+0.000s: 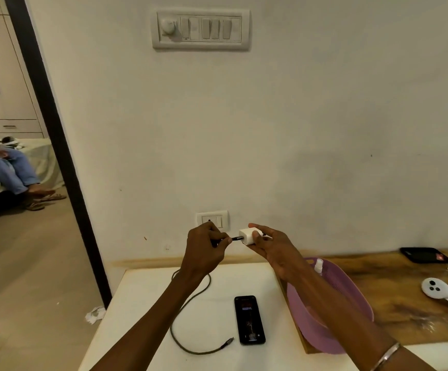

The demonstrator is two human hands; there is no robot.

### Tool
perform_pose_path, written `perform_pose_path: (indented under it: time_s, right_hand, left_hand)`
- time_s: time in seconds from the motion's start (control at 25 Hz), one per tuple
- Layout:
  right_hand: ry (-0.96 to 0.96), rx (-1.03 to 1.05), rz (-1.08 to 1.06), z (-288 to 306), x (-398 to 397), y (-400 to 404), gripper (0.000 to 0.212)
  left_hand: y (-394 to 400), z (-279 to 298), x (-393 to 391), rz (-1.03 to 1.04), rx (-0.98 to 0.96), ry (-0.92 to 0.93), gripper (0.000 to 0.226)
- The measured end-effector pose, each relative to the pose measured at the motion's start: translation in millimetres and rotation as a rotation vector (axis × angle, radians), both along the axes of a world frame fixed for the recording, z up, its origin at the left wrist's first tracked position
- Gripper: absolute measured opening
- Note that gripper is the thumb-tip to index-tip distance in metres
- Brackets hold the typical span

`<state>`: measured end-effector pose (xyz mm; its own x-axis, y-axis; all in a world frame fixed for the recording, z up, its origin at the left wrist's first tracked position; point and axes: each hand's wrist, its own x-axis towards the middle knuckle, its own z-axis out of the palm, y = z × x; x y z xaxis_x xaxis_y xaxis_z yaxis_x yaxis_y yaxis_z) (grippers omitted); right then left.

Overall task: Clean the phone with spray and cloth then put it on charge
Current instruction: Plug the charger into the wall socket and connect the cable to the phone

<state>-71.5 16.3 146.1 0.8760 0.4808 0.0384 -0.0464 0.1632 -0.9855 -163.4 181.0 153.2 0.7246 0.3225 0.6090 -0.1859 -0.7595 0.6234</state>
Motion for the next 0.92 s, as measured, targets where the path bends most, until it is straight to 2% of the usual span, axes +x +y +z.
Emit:
perform_pose_path:
  time_s: [0.24,0.44,0.52,0.64,0.72,0.8,0.92]
  right_hand:
    - [0.085,0.111,0.022,-10.8,-5.4,1.6,0.031]
    - [0.122,0.155,-0.044,-18.3,-7.9,-0.3,0.034]
    - [0.05,0.095,-0.063,-17.5,-9.8,0.2,0.033]
    - [-0.126,-0.033,-0.082,-14.4,-12.1,-0.6,0.033]
    - [-0.13,-0.042,-0.078,-16.1,-13.1,-0.2,0.033]
    - [-0.112,-0.048,-0.102,-20.0,-12.2,0.8,0.037]
    - [-0.089,-0.036,-0.105,-27.1,-6.7,4.3,0.054]
  left_hand:
    - [-1.0,5.6,5.5,-0.019,-0.035,-0.019,0.002]
    - [2.3,4.6,10.4,-0.055,0.042,0.187,0.01]
    - [0.8,0.1,11.8,-0.027,0.005,0.245,0.015]
    - [-0.7,-3.4,18.7,-0.064,-0.027,0.414,0.05]
    - [-4.2,-5.3,22.9,-0.194,-0.116,0.505,0.059]
    - [-7.7,-9.9,26.8,-0.241,-0.154,0.471,0.051]
    - [-8.2,-19.5,29.9,-0.183,-0.201,0.344,0.042]
